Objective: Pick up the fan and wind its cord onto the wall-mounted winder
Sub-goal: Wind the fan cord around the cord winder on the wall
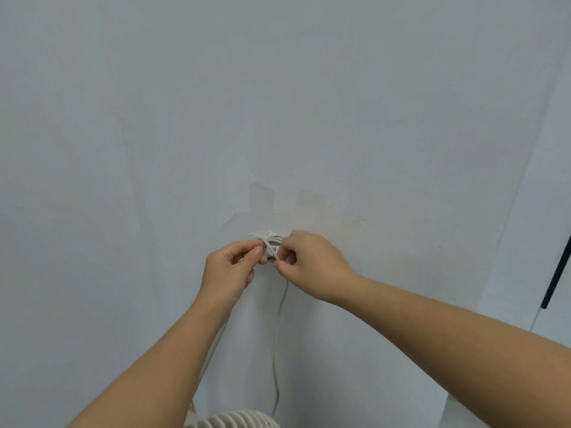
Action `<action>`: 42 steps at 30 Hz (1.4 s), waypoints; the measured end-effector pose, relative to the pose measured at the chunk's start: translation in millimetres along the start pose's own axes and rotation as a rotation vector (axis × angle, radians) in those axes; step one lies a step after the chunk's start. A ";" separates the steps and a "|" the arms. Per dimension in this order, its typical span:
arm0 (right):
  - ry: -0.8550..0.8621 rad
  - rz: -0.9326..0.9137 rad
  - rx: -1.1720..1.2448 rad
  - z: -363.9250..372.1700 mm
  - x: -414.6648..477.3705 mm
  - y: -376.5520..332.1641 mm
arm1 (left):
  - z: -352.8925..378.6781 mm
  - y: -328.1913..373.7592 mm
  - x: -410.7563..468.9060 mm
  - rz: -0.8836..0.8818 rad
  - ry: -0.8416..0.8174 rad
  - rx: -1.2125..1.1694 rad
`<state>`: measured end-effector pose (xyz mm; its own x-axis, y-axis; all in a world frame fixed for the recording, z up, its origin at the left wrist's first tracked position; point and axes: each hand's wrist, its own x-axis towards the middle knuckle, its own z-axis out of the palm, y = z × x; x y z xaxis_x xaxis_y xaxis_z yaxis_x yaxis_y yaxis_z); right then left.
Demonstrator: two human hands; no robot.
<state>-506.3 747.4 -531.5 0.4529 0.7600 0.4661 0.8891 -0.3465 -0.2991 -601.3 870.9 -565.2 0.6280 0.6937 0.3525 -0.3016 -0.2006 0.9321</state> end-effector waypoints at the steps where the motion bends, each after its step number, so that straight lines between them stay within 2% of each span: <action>1: 0.007 -0.013 0.005 1.1 -2.2 0.8 | -0.5 -1.4 0.5 -0.001 0.005 0.010; 4: 0.053 -0.027 0.015 0.7 -8.4 4.9 | -3.7 -6.8 2.4 0.001 0.066 0.098; 8: 0.139 0.113 0.051 -4.8 -8.8 12.9 | -9.4 -15.0 6.9 -0.028 0.189 0.239; 15: 0.138 0.332 0.156 5.9 -18.9 16.1 | -7.9 -17.4 6.2 -0.088 0.120 0.198; 23: 0.127 0.433 0.191 10.0 -14.7 15.8 | -10.9 -18.4 7.0 -0.086 0.111 0.201; 35: -0.003 0.929 0.933 24.5 -13.4 1.2 | -9.4 -14.8 3.3 -0.101 0.096 0.196; 39: -0.029 0.952 1.002 26.1 -12.7 -0.3 | -10.4 -13.4 2.3 -0.098 0.095 0.192; 42: -0.068 0.966 0.962 26.1 -13.2 2.4 | -10.4 -13.4 2.6 -0.104 0.095 0.184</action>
<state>-511.8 750.8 -560.1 0.8333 0.4706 -0.2901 -0.1864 -0.2548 -0.9488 -603.1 882.7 -577.7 0.5762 0.7772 0.2529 -0.0977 -0.2418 0.9654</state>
